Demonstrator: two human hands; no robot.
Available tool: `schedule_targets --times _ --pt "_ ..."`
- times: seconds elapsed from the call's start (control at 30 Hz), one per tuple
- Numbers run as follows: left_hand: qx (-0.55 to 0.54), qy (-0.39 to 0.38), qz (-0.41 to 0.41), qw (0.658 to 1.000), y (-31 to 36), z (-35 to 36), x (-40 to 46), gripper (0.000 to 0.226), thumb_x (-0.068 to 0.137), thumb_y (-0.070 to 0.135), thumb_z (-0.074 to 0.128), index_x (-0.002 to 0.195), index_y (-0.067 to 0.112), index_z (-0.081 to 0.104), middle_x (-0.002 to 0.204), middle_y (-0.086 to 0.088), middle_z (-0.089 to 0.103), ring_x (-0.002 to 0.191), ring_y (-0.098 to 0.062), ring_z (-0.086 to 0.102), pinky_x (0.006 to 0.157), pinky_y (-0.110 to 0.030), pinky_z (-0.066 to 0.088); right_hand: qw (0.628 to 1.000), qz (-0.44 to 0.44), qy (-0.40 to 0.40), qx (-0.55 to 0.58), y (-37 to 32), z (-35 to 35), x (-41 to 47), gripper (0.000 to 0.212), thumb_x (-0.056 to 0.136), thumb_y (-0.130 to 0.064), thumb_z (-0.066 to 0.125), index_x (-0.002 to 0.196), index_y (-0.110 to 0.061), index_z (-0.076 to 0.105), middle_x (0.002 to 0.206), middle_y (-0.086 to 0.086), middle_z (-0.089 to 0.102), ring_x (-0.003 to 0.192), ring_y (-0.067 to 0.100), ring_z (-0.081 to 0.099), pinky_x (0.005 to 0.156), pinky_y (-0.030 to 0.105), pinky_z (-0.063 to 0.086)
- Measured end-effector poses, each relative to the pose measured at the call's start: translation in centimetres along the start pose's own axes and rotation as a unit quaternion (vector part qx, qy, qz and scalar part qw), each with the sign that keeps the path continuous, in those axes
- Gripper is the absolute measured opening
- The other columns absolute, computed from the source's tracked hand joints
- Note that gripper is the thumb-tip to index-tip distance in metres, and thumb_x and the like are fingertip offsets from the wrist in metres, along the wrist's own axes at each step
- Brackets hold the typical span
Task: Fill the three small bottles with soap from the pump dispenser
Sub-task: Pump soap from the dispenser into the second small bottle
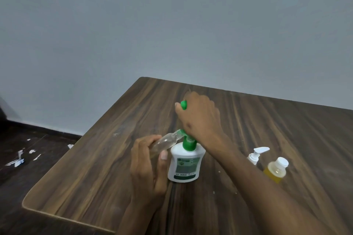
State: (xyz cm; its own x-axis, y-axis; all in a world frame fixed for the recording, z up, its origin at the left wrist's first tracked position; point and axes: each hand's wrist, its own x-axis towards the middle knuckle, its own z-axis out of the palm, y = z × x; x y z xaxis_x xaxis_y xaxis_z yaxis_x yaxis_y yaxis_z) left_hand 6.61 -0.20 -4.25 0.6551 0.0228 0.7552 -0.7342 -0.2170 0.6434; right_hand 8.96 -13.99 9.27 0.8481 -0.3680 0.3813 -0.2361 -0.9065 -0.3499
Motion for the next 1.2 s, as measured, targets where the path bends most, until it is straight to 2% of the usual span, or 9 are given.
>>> schedule_targets --times 0.17,0.3,0.4,0.5,0.63,0.77,0.9,1.03,1.2 --pt "0.003 -0.003 0.005 1.0 0.05 -0.19 0.1 0.024 0.102 0.022 0.053 0.121 0.009 0.061 0.114 0.0 0.063 0.106 -0.008 0.061 0.092 -0.015 0.043 1.0 0.018 -0.015 0.012 0.18 0.51 -0.07 0.03 0.101 -0.043 0.051 0.09 -0.015 0.055 0.089 0.004 0.057 0.082 0.029 0.057 0.07 0.037 0.041" --pt "0.003 -0.011 0.009 1.0 -0.19 -0.2 0.04 0.027 0.102 0.023 0.055 0.121 0.006 0.061 0.115 -0.001 0.063 0.107 -0.008 0.061 0.092 -0.016 0.044 1.0 -0.001 0.018 0.004 0.09 0.45 0.21 0.032 0.1 -0.042 0.05 0.081 -0.016 0.05 0.08 0.003 0.053 0.076 0.029 0.054 0.066 0.036 0.037" --pt "0.001 -0.008 0.008 1.0 -0.28 -0.24 0.09 0.028 0.101 0.023 0.056 0.121 0.005 0.062 0.115 -0.001 0.064 0.107 -0.006 0.061 0.092 -0.015 0.044 1.0 0.018 -0.001 0.008 0.25 0.82 -0.02 0.031 0.101 -0.042 0.051 0.083 -0.016 0.051 0.074 -0.003 0.046 0.075 0.026 0.054 0.067 0.036 0.037" --pt "0.003 -0.005 0.016 1.0 -0.25 -0.1 0.13 0.025 0.101 0.021 0.056 0.119 0.004 0.063 0.113 -0.002 0.064 0.105 -0.009 0.062 0.091 -0.017 0.044 1.0 0.003 0.015 0.003 0.21 0.62 0.25 0.033 0.099 -0.042 0.051 0.079 -0.016 0.049 0.075 0.001 0.05 0.075 0.029 0.055 0.065 0.036 0.037" --pt "0.004 -0.002 0.014 1.0 -0.38 -0.1 0.12 0.025 0.101 0.021 0.057 0.117 0.004 0.064 0.112 -0.002 0.064 0.102 -0.013 0.062 0.089 -0.019 0.045 1.0 0.016 0.011 0.007 0.23 0.9 0.16 0.035 0.1 -0.041 0.051 0.074 -0.018 0.047 0.072 -0.001 0.05 0.068 0.023 0.052 0.06 0.033 0.034" --pt "0.001 -0.003 0.02 1.0 -0.51 0.01 -0.07 0.023 0.102 0.023 0.057 0.12 0.01 0.063 0.113 0.001 0.064 0.101 -0.017 0.064 0.085 -0.029 0.051 1.0 0.01 0.017 0.002 0.13 0.59 0.26 0.037 0.101 -0.041 0.05 0.072 -0.018 0.043 0.07 -0.002 0.046 0.06 0.014 0.042 0.062 0.034 0.033" --pt "0.001 -0.009 0.023 1.0 -0.84 0.02 -0.25 0.021 0.103 0.024 0.056 0.121 0.014 0.062 0.112 0.002 0.065 0.098 -0.022 0.065 0.08 -0.043 0.053 0.999 0.029 0.013 0.011 0.23 0.83 0.03 0.036 0.1 -0.04 0.051 0.072 -0.017 0.046 0.07 -0.001 0.048 0.059 0.014 0.044 0.054 0.032 0.027" --pt "0.0 -0.012 0.03 0.999 -0.54 0.0 -0.28 0.022 0.103 0.025 0.056 0.122 0.017 0.061 0.113 0.003 0.065 0.099 -0.021 0.065 0.08 -0.043 0.053 1.0 0.017 0.025 0.004 0.16 0.45 0.09 0.037 0.1 -0.041 0.051 0.072 -0.017 0.047 0.069 -0.002 0.05 0.058 0.01 0.043 0.056 0.032 0.029" --pt "0.003 -0.011 0.028 1.0 -0.79 0.04 -0.32 0.022 0.104 0.025 0.056 0.122 0.014 0.063 0.113 0.004 0.066 0.1 -0.022 0.066 0.08 -0.047 0.054 0.999 0.037 0.003 0.006 0.21 0.59 -0.09 0.038 0.1 -0.04 0.051 0.071 -0.018 0.044 0.07 -0.001 0.049 0.061 0.019 0.047 0.052 0.032 0.024"
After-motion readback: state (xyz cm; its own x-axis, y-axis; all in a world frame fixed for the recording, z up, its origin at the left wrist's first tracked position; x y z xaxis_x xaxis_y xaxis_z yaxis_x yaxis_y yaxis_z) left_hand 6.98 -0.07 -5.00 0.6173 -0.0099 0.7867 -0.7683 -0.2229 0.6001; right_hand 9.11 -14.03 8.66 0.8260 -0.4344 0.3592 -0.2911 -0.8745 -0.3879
